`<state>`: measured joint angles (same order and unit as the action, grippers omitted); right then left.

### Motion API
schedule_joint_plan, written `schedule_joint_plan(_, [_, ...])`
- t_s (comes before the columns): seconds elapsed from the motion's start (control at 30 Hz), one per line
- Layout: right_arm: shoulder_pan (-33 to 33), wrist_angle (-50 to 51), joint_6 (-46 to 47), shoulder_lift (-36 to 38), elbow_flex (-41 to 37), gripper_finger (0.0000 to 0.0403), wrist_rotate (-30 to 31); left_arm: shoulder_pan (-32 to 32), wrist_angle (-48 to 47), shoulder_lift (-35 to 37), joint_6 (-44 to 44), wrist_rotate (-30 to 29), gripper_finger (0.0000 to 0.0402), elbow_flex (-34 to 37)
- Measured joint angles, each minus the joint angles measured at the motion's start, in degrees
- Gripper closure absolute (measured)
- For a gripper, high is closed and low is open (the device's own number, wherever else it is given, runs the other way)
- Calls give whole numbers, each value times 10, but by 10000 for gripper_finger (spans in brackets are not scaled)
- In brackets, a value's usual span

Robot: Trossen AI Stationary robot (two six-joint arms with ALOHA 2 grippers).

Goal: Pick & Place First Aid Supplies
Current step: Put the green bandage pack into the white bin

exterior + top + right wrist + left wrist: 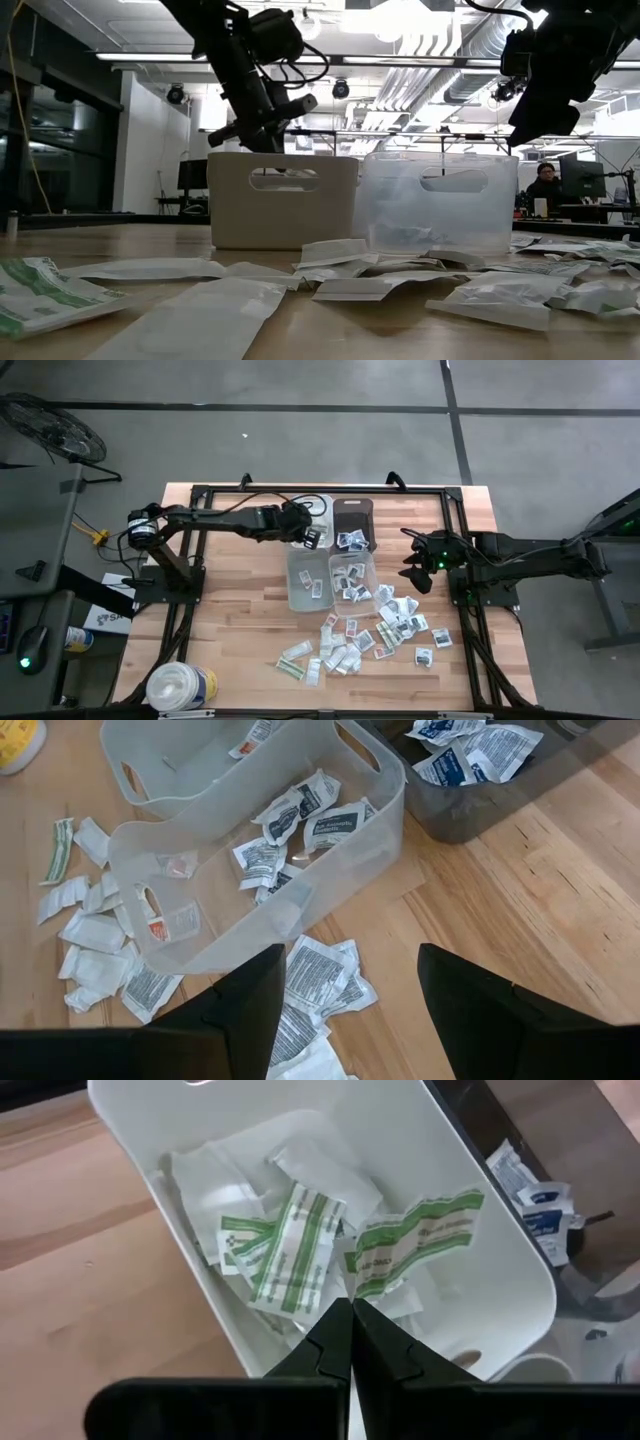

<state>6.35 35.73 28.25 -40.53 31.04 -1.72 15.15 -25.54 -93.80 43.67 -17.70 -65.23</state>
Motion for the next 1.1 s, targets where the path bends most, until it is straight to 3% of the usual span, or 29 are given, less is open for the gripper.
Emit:
schedule_joint_plan(0.37, [0,0,0,0,0,181,-2,0,-24,0,-23,7,388,0])
schedule_joint_plan(0.77, [0,0,2,0,0,181,-4,4,-27,9,-51,42,235,1])
schedule_joint_plan(1.1, [0,1,3,0,0,181,-7,-21,-93,98,-138,83,242,1])
